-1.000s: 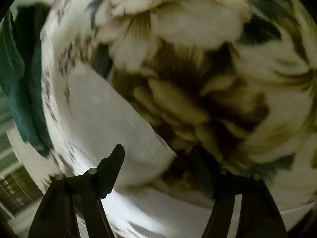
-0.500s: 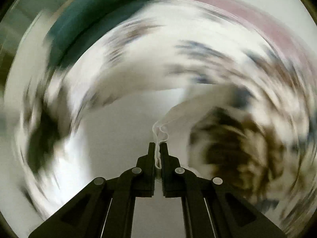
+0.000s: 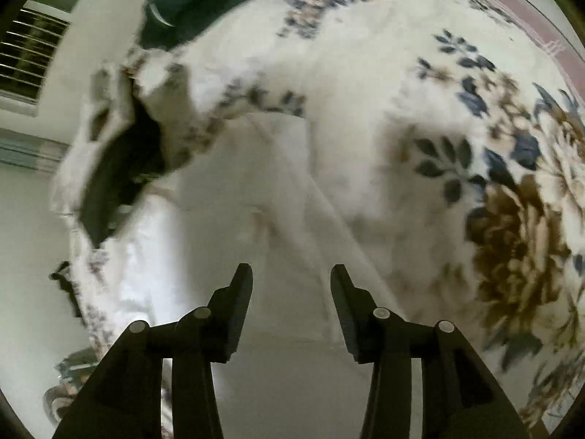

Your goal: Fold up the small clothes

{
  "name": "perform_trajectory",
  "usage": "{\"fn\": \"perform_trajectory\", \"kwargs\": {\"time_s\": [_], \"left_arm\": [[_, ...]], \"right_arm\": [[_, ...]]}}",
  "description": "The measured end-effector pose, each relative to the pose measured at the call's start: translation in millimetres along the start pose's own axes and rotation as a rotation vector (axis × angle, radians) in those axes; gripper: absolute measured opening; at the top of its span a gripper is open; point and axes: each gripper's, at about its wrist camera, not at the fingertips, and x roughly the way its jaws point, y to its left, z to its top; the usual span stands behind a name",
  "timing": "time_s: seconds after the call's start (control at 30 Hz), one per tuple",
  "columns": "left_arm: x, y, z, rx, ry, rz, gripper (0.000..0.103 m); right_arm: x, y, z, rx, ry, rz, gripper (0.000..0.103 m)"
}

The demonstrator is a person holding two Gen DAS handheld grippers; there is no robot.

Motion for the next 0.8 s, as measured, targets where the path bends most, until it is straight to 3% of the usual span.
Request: {"fn": "perform_trajectory", "kwargs": {"time_s": [0.27,0.3,0.33,0.4,0.43,0.47,0.57,0.63,0.73,0.8], "left_arm": [[7.2,1.9,-2.5,0.009,0.021,0.005,0.103],[6.4,1.7,-2.7,0.012,0.021,0.005,0.103],[4.6,1.9,-2.7,0.014,0.015,0.004,0.103],[1.2,2.8,-2.2,0.015,0.003,0.004,0.103],[-0.2,4.1,-1.3,0.011,-0.001,-0.001,0.103],[-0.9,4.7,-0.2,0.006,-0.004,-0.005,0.103],[-0.6,7.9,4.5,-0.008,-0.009,-0.015,0.103],[2.8,11.0,9.0,-0.028,-0.002,-0.022,0.103],[8.6,15.5,16.6,-0.062,0.009,-0.038,0.103],[10.8,17.9,21.4,-0.081,0.010,-0.041,0.103]], "right_arm": [[108.7,36.8,18.5,0.157,0.161,0.086,0.047],[117.2,51.8,18.3,0.154,0.194,0.166,0.047],[120.1,70.1,16.2,0.139,0.233,0.324,0.047],[103.0,91.2,12.7,0.103,0.232,0.525,0.047],[92.1,92.1,13.1,0.098,0.204,0.554,0.047],[80.3,88.2,14.8,0.095,0.165,0.547,0.047],[59.5,64.3,20.6,0.071,0.051,0.333,0.050],[74.3,45.7,22.7,0.102,0.068,0.230,0.052],[110.8,30.5,18.3,0.184,0.107,0.229,0.052],[139.9,40.1,9.5,0.171,0.197,0.255,0.052]]}}
